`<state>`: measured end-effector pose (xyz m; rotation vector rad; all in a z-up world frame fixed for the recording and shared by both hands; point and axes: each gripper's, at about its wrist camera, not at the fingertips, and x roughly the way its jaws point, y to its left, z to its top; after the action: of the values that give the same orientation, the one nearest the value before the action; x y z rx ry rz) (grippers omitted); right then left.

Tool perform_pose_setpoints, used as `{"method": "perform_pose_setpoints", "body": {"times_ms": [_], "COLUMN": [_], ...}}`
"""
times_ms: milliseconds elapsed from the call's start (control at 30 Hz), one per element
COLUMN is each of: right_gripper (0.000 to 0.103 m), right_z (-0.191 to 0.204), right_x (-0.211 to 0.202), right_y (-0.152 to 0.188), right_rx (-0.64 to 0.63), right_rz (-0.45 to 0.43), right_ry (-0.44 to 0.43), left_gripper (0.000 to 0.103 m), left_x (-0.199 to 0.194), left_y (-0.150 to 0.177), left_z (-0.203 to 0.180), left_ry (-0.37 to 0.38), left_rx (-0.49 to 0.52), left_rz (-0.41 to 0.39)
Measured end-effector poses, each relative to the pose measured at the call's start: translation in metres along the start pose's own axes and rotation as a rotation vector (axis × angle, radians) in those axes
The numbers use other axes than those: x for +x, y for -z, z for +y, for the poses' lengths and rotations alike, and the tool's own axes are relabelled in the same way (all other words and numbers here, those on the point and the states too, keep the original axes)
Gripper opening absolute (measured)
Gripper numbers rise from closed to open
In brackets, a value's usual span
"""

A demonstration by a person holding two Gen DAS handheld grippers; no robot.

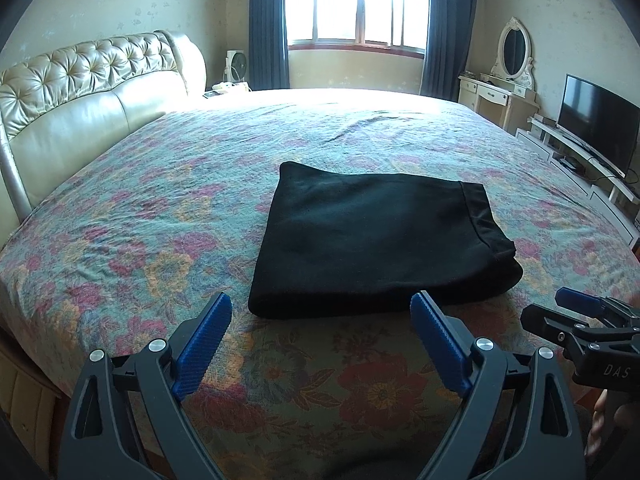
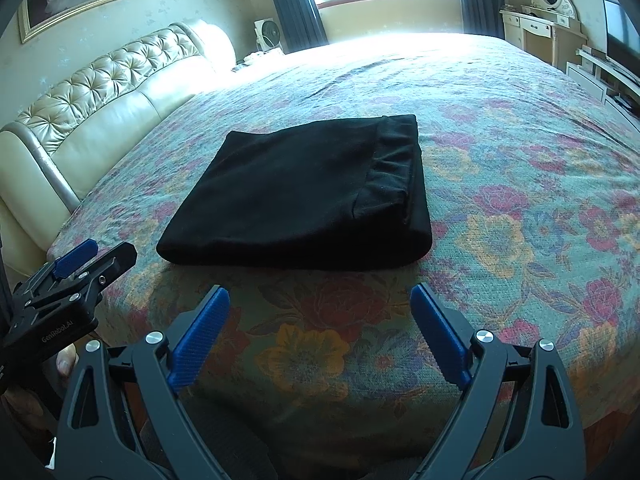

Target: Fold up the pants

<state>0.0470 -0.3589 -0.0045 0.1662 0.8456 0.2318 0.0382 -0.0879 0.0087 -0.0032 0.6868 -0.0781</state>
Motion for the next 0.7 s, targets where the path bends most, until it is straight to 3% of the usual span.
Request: {"method": "perform_pose_setpoints", "body": {"times_ms": [167, 700], "right_gripper": [0.092, 0.092], "right_z": [-0.0051, -0.0107], "right_x": [0.0001, 0.0001], "right_y": [0.0011, 0.0042], "right_rx": [0.013, 0.032], "right_rz": [0.003, 0.009], "right_ry": [0.003, 0.001], "left_gripper": [0.09, 0.09], "left_x": [0.0011, 0.0033], "left_y": [-0.0003, 0.0027], "left_z": [0.0024, 0.0018], "left_ry": [0.06, 0.073], "left_rx": [-0.042, -0.041], "left_rz": [0.018, 0.04]}}
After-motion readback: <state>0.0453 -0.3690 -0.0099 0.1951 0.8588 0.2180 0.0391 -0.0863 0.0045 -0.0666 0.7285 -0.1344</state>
